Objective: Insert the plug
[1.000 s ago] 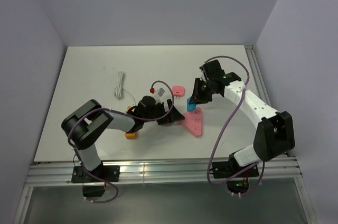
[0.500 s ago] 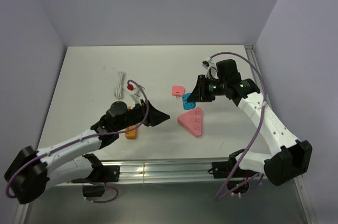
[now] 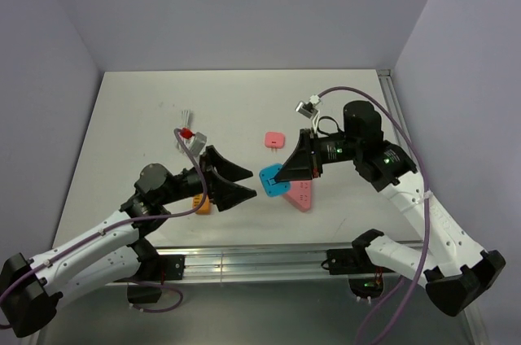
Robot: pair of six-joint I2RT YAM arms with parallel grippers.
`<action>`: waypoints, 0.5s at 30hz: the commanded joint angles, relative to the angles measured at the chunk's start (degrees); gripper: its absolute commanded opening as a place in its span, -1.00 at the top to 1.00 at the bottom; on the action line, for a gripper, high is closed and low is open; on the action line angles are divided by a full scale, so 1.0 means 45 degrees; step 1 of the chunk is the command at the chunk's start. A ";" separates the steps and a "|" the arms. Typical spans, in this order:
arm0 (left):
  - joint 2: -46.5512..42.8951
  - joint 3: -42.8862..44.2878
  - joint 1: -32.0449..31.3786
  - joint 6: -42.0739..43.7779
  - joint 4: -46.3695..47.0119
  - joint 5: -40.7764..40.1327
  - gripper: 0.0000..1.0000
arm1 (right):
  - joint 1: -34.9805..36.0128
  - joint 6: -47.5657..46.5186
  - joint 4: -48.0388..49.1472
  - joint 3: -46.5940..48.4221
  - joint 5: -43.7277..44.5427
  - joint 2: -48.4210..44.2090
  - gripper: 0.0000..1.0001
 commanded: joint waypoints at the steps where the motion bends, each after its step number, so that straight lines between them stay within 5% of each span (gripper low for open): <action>1: -0.0115 0.0547 -0.0032 0.0322 0.1745 0.0987 -0.99 | 0.0579 0.1359 0.1850 -0.0092 -0.1155 -0.0458 1.00; 10: 0.0998 0.0976 -0.0071 -0.0732 0.4676 0.2470 -0.98 | 0.1069 0.2590 0.3236 -0.0501 -0.1057 -0.0478 1.00; 15: 0.1604 0.1152 -0.0246 -0.1007 0.5208 0.2903 -0.76 | 0.1226 0.2668 0.3529 -0.0482 -0.1018 -0.0147 1.00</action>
